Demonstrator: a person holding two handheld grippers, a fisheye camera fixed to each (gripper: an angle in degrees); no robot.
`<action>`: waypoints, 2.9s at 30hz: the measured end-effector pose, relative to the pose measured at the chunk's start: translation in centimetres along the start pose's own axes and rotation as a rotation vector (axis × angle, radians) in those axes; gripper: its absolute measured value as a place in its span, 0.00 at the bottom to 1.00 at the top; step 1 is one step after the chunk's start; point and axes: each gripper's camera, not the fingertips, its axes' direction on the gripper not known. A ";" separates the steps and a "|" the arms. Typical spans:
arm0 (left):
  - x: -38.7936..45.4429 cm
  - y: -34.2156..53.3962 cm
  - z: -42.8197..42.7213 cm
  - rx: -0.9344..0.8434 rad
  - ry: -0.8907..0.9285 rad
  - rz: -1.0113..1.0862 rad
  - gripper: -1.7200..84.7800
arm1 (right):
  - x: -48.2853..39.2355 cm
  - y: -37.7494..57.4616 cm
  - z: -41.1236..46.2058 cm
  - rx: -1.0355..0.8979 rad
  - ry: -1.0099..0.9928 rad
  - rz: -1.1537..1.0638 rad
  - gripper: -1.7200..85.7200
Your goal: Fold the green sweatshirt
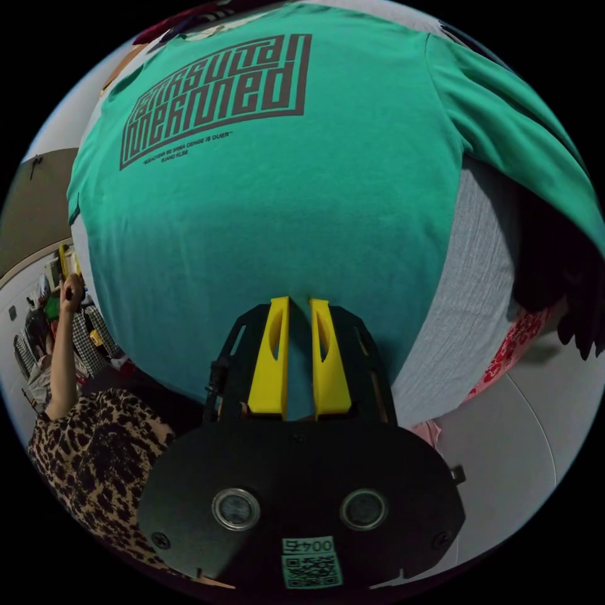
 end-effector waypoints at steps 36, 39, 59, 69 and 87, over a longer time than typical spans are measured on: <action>22.3 48.0 34.4 -0.308 -0.687 1.987 0.07 | 4.4 6.9 1.6 0.097 -0.066 -0.028 0.09; 16.4 54.8 37.9 -0.475 -0.760 2.101 0.10 | 5.8 8.0 1.5 0.124 -0.109 -0.023 0.09; -3.5 52.0 45.0 -0.438 -1.349 1.590 0.12 | 15.7 14.9 -0.2 0.344 -0.501 0.029 0.12; -5.0 53.9 47.0 -0.386 -1.271 1.632 0.12 | 22.3 7.4 -7.8 0.681 -0.879 0.161 0.14; -7.3 52.2 47.8 -0.338 -1.320 1.605 0.05 | 14.1 2.6 -22.4 0.758 -0.484 -0.104 0.08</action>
